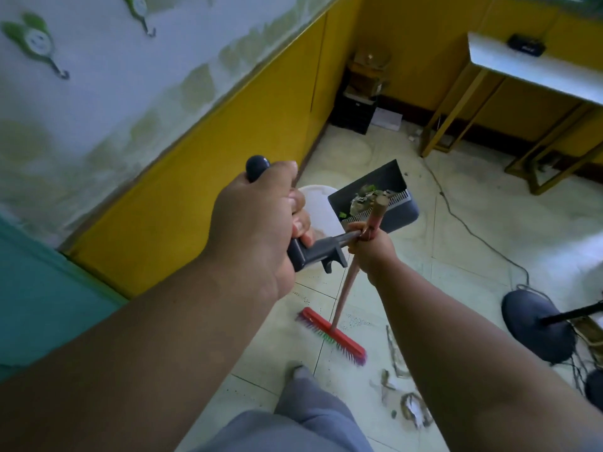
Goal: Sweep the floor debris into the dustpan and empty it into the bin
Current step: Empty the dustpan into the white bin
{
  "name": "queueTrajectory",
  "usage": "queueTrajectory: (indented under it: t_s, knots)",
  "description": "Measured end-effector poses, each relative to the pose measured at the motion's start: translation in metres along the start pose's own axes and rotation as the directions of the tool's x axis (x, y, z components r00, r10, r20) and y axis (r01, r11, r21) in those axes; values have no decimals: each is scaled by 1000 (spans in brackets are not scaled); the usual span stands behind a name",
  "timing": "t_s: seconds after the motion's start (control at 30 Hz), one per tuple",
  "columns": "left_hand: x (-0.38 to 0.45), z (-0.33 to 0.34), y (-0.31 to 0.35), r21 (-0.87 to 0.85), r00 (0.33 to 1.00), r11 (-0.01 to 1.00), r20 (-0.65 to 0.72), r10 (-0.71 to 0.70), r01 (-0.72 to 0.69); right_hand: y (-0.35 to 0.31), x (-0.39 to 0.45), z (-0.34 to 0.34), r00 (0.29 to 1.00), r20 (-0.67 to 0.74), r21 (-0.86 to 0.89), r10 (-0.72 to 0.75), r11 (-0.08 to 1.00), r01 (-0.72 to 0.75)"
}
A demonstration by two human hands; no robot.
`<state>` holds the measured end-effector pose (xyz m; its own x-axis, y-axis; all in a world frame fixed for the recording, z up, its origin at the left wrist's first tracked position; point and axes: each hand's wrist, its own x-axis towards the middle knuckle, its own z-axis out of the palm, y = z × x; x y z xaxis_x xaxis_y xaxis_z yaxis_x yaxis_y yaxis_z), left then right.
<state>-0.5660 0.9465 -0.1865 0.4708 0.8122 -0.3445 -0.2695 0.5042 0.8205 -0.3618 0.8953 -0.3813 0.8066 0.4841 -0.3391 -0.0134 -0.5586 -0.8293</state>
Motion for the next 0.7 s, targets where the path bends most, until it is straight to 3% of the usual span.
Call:
queueTrajectory:
  t_s: [0.4,0.7]
  knots:
    - [81,32,-17,-165,966,984,-234,-107,70,-6,89,8,991,136,-233,19,972,14]
    - [124,31,-23,-348,898,936,-392,-199,56,-15,137,15,969,246,-275,-23,957,93]
